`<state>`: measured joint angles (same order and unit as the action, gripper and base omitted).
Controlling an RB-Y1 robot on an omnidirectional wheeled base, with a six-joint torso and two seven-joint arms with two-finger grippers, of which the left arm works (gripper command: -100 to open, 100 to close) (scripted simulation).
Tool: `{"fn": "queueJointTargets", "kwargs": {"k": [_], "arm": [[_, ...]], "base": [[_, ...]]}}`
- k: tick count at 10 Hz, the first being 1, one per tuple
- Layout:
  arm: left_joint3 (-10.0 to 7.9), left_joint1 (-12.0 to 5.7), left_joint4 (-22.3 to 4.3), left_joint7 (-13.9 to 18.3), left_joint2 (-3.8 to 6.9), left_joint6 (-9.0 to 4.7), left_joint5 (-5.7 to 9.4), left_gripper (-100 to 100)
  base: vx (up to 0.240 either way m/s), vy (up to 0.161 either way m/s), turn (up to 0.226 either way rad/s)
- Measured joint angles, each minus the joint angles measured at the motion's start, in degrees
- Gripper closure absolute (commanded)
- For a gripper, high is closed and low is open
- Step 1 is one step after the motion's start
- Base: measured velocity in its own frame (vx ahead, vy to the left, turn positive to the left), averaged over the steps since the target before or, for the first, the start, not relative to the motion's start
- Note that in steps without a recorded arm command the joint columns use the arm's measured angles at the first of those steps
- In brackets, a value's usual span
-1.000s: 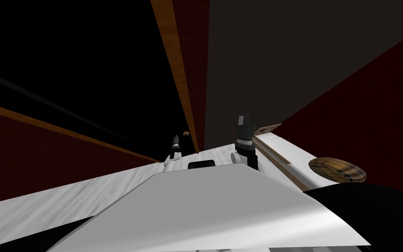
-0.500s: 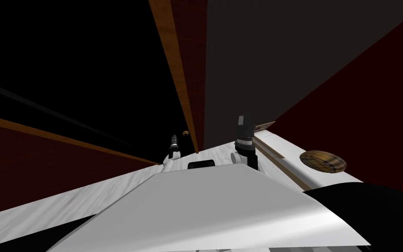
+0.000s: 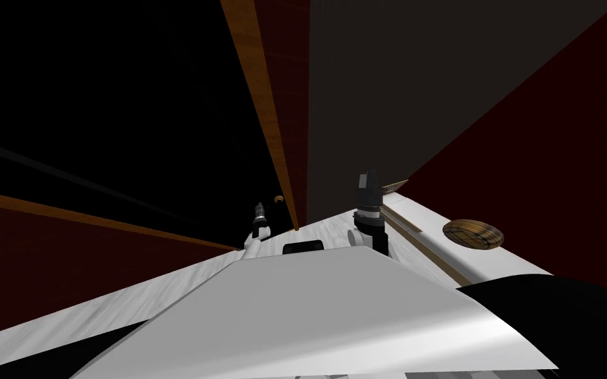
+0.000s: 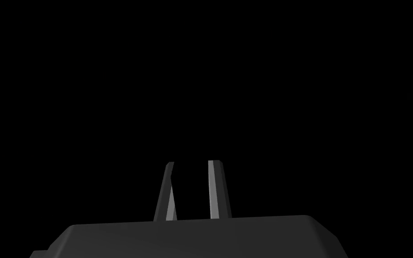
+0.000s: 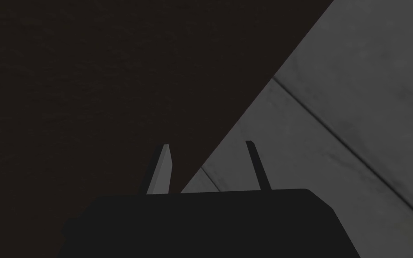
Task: Push the door open
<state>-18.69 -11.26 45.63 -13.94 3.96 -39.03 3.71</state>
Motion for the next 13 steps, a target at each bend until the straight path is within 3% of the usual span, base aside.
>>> {"fn": "queueJointTargets", "kwargs": {"k": [2,3,4,8,10,13], "arm": [[-1.55,0.55,0.9,-0.9,-0.47,-0.41,0.2,100],[-2.19,-0.34,-0.3,-1.2,-0.02,-0.66,0.39,100],[-3.28,-1.31,-1.8,-1.3,1.03,-1.77,0.72,-100],[-2.21,-1.25,-0.9,-0.9,-0.15,1.05,0.86,-100],[-1.84,-2.2,-3.0,-0.4,-0.41,0.93,1.0,-100],[-0.99,-2.68,-3.2,0.1,-2.74,3.01,1.17,-100]], "base": [[-0.015,0.045,-0.069],[-0.007,0.051,0.02],[-0.074,-0.091,0.002],[-0.137,-0.161,0.004],[-0.156,-0.212,0.004],[-0.14,-0.14,0.004]]}}
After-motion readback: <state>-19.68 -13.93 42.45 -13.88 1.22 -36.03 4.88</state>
